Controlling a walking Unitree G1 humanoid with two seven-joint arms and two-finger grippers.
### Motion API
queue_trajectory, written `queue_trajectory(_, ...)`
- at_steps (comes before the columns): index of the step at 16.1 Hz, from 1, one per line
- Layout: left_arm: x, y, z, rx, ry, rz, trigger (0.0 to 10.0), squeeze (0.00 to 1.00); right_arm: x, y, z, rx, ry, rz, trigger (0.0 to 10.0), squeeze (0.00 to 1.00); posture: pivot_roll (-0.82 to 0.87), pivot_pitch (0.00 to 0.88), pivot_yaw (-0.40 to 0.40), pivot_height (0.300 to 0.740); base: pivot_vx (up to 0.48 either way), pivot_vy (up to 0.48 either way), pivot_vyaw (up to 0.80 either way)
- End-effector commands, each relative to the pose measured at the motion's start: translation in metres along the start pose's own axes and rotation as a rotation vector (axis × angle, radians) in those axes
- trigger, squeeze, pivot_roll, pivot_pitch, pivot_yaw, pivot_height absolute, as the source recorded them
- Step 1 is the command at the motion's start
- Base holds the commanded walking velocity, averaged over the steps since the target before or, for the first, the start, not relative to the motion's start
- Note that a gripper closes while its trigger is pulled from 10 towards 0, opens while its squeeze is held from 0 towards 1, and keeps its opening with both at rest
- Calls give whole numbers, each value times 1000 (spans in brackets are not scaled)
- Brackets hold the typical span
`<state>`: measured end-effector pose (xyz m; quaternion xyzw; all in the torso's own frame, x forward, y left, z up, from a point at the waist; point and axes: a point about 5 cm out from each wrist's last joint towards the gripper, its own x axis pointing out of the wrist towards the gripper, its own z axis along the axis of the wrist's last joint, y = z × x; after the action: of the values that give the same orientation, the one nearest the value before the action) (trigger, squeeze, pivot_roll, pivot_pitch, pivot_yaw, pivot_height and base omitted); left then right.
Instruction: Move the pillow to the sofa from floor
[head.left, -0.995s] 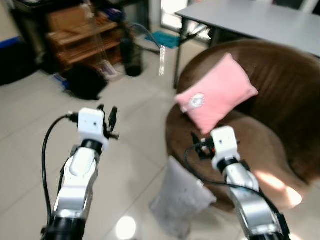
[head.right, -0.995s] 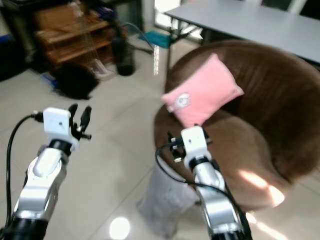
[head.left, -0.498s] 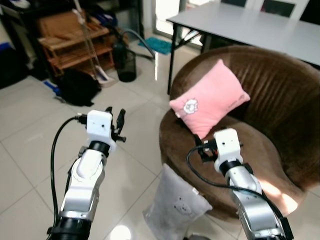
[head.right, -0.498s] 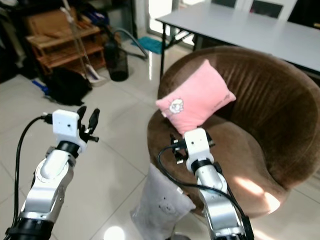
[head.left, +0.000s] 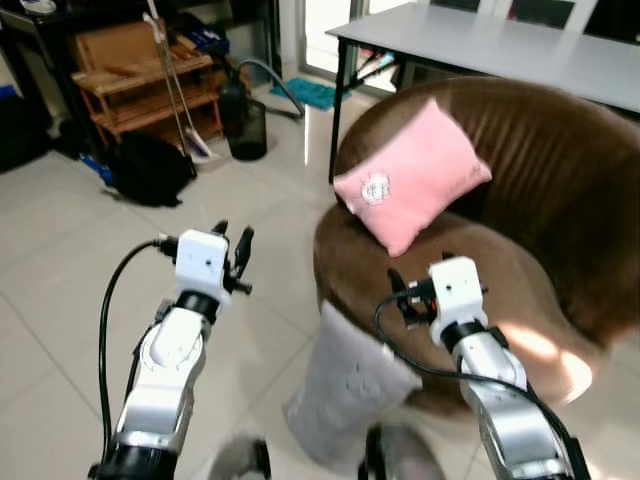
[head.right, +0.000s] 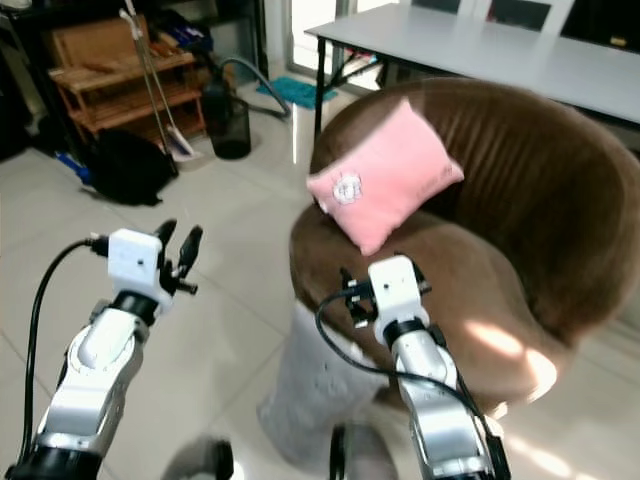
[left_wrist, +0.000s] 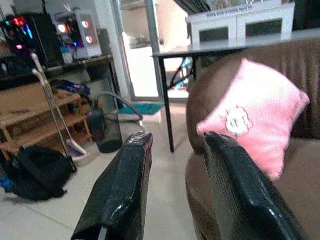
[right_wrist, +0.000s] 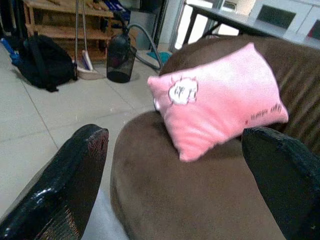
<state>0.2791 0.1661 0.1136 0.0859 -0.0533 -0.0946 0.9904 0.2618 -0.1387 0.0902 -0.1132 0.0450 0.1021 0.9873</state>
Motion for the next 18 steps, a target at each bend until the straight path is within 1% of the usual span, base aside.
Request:
queue_trajectory(1,-1,0,0,-4,-5,-21,10000,0,0,0,1,-2,-7,8,10000,0,-41,0,8,598,0,0,0)
queue_trajectory(2,-3,0,-1,-13,-7,-27,10000,0,0,0,2,-2,-17,15,10000,0,-40,0,8,593,0,0,0)
queue_trajectory(5,-7,2,-2,-29,-10,-22,10000,0,1,-1,-2,-3,8,12,10000,0,-39,5,5,593,0,0,0)
queue_trajectory(10,-6,1,-3,-41,-13,-28,10000,0,1,-3,-3,-20,10,5,10000,0,-41,17,-1,593,0,0,0)
queue_trajectory(12,-5,2,-6,-58,8,-19,10000,0,2,-3,-4,-14,15,9,10000,0,-42,21,-1,593,308,0,0)
queue_trajectory(16,-5,3,-7,-62,11,-15,10000,0,3,-3,-5,-13,19,9,10000,0,-43,25,-2,593,333,0,-647)
queue_trajectory(18,-5,3,-8,-63,11,-17,10000,0,3,-4,-6,-21,14,12,10000,0,-43,26,-2,593,334,0,0)
